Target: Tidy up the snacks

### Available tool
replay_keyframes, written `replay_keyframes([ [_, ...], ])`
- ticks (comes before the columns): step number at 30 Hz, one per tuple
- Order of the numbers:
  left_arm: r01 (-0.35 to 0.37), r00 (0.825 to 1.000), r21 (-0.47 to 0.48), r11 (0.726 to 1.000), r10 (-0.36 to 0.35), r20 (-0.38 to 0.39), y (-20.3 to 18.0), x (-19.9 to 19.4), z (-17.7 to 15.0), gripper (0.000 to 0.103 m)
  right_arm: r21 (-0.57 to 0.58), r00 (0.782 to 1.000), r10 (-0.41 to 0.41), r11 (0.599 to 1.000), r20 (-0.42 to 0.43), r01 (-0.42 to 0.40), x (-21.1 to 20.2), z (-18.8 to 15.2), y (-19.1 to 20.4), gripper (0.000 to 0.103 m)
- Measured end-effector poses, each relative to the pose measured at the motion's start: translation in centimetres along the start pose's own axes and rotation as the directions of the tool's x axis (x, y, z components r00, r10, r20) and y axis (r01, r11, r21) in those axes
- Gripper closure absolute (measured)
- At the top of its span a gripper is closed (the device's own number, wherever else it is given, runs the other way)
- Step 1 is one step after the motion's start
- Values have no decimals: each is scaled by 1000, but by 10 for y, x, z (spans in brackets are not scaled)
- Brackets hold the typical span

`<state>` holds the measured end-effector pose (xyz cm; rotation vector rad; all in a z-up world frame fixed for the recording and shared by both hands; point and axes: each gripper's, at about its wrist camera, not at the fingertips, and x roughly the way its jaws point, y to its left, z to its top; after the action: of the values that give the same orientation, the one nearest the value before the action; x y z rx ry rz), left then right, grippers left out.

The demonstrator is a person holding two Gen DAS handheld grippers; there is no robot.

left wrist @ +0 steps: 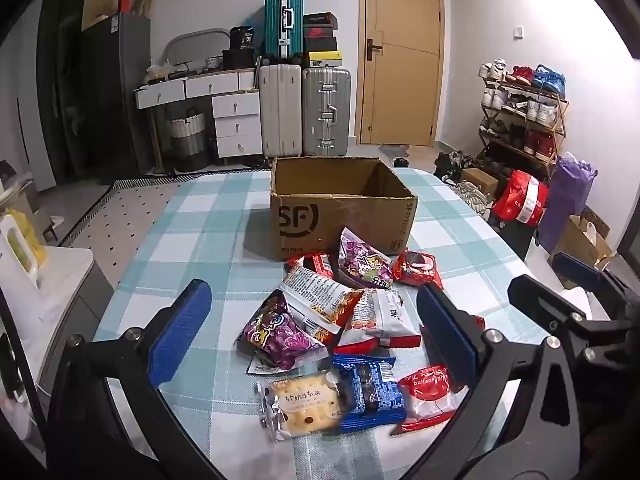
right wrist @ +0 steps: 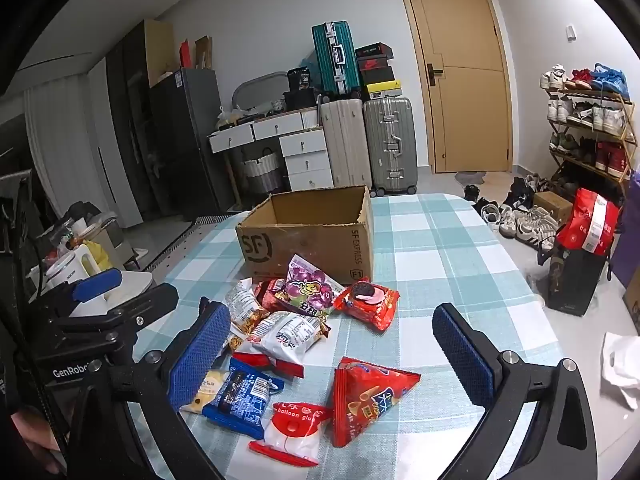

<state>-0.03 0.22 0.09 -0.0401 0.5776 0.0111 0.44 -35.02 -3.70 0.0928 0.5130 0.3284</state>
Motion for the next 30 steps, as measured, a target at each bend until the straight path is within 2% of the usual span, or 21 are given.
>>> replay_keyframes([
  [2,-31,999,-1,1000,31,15,1,-1,2,1,2,1000,3,1000,8,-3,0,0,0,0],
  [3,-34,997,16,999,33,65,5,-9,-3,1,3,1000,4,1000,9,-4,0,-1,-1,0],
  [4,-36,997,17,999,35,70,6,-12,-3,1,1,1000,3,1000,8,-3,0,-1,-1,0],
  [30,-46,997,15,999,45,59,1,-11,-1,1,8,1000,6,1000,9,-6,-4,0,-2,0],
])
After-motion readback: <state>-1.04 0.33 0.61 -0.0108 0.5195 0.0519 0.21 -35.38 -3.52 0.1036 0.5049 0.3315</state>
